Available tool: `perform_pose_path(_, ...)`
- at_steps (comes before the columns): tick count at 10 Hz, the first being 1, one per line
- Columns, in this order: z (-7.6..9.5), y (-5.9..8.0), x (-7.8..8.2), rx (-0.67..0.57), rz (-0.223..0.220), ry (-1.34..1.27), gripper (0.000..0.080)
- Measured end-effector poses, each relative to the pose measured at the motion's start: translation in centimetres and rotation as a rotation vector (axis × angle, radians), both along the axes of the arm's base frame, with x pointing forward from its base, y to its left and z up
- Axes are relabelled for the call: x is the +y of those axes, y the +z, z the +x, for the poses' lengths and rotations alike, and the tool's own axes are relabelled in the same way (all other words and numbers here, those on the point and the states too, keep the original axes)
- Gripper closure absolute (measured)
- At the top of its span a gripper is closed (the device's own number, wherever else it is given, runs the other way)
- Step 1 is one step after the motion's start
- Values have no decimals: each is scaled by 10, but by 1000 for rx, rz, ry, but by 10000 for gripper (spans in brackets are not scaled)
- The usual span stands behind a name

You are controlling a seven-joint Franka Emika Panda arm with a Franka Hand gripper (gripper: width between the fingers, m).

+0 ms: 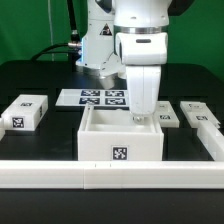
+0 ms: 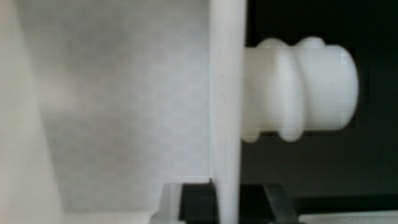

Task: Assemble cabinet

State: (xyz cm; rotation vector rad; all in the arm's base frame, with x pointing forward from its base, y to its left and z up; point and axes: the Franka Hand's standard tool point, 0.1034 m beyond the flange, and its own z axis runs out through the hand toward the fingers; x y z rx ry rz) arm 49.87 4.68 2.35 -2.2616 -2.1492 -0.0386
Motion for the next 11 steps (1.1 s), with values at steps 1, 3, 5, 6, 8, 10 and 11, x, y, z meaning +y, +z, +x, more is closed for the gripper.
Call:
perform_pose_path(1,4,0,9,-4,4,11,764)
perform_pose_path(3,17,0,25,-6,10,28,764)
perform_pose_path(5,18,0,37,-2,10,29,764)
perform_pose_path(6,18,0,46,2,10,35,764)
perform_pose_path(8,19,1,56,2,11,44,764)
perform_pose_path(10,19,0,63,12,13,55,764)
perform_pose_path(11,19,0,63,19,11,54,764)
